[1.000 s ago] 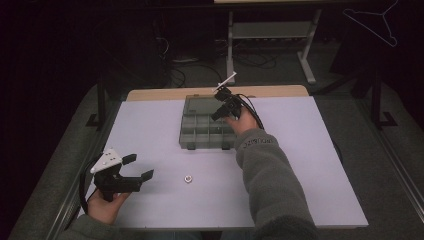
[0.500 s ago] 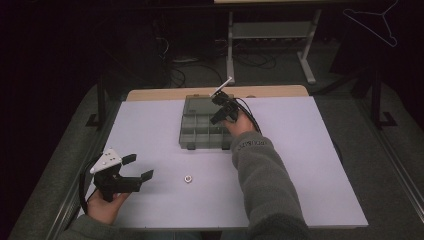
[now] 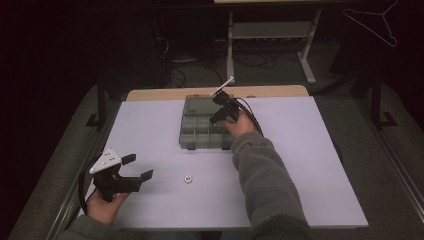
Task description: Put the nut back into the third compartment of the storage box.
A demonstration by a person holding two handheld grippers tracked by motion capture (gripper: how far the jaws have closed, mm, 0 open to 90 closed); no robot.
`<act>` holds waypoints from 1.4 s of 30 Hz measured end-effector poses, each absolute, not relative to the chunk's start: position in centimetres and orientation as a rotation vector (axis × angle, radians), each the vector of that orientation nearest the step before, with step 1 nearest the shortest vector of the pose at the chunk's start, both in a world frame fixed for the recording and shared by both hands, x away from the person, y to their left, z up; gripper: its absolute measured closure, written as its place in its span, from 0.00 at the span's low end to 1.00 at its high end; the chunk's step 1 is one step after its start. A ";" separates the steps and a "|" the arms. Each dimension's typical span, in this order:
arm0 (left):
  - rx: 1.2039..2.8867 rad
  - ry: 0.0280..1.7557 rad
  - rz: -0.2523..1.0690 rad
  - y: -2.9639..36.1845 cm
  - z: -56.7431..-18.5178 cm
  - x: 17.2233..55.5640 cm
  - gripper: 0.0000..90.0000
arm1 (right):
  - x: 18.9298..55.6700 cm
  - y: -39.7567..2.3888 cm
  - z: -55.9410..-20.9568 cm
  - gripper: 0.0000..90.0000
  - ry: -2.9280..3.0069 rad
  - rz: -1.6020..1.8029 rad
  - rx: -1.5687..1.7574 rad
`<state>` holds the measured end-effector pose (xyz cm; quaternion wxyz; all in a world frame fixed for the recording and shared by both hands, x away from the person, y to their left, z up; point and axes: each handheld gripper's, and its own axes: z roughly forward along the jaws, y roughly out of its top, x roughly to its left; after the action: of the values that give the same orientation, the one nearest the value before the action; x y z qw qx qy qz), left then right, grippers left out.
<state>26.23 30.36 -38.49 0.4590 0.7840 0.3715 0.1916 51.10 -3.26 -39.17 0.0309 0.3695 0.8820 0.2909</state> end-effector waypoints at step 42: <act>1.938 0.925 0.475 30.1 -38.5 26.2 0.16 | 36.5 2.4 -40.3 0.61 2.992 0.987 0.541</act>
<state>26.23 30.12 -38.55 0.4540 0.7852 0.3746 0.1926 36.51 2.36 -40.32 -0.0274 0.1691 0.9356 0.3088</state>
